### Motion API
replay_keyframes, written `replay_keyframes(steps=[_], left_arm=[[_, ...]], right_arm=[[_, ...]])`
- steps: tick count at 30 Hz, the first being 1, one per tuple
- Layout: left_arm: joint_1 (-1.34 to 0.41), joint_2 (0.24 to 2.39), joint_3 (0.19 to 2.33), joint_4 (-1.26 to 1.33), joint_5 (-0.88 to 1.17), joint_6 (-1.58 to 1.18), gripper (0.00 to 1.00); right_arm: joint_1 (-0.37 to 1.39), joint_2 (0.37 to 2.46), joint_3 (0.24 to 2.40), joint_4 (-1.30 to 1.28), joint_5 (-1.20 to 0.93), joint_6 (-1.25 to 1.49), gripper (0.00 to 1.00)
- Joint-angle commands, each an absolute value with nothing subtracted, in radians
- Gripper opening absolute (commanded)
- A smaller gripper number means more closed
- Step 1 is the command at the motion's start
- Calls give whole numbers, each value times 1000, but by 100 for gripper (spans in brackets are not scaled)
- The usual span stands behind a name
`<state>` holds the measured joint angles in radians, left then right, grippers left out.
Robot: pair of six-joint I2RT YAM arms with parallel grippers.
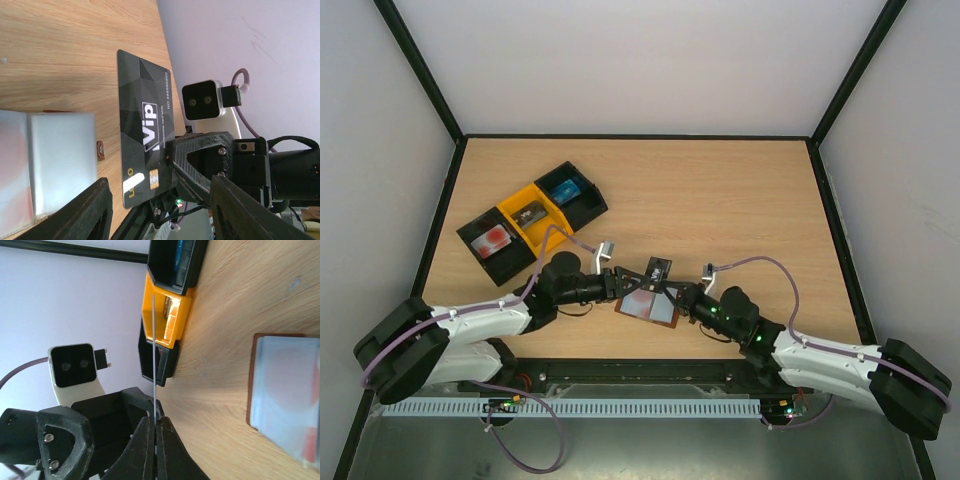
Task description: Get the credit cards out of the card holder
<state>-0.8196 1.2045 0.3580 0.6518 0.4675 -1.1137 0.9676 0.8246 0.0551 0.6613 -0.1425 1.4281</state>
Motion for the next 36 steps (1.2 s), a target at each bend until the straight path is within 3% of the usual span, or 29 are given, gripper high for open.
replay_keyframes(steps=[1, 9, 16, 20, 25, 30, 36], left_arm=[[-820, 1194, 336, 741, 459, -1157, 54], [-821, 1212, 333, 764, 466, -1172, 41], [-816, 1207, 316, 810, 496, -1186, 4], [-810, 1194, 309, 808, 531, -1168, 3], [-798, 1141, 293, 754, 583, -1122, 3], [-776, 1052, 296, 587, 640, -1035, 3], [-751, 932, 311, 376, 730, -928, 3]], right_arm=[[991, 836, 93, 760, -129, 1443, 2], [1007, 845, 83, 790, -131, 1444, 2], [1014, 854, 66, 798, -158, 1435, 2], [1014, 817, 56, 753, -180, 1408, 9], [1014, 665, 88, 504, -151, 1311, 24], [1014, 483, 142, 235, -77, 1219, 41], [1012, 417, 217, 56, -73, 1119, 51]])
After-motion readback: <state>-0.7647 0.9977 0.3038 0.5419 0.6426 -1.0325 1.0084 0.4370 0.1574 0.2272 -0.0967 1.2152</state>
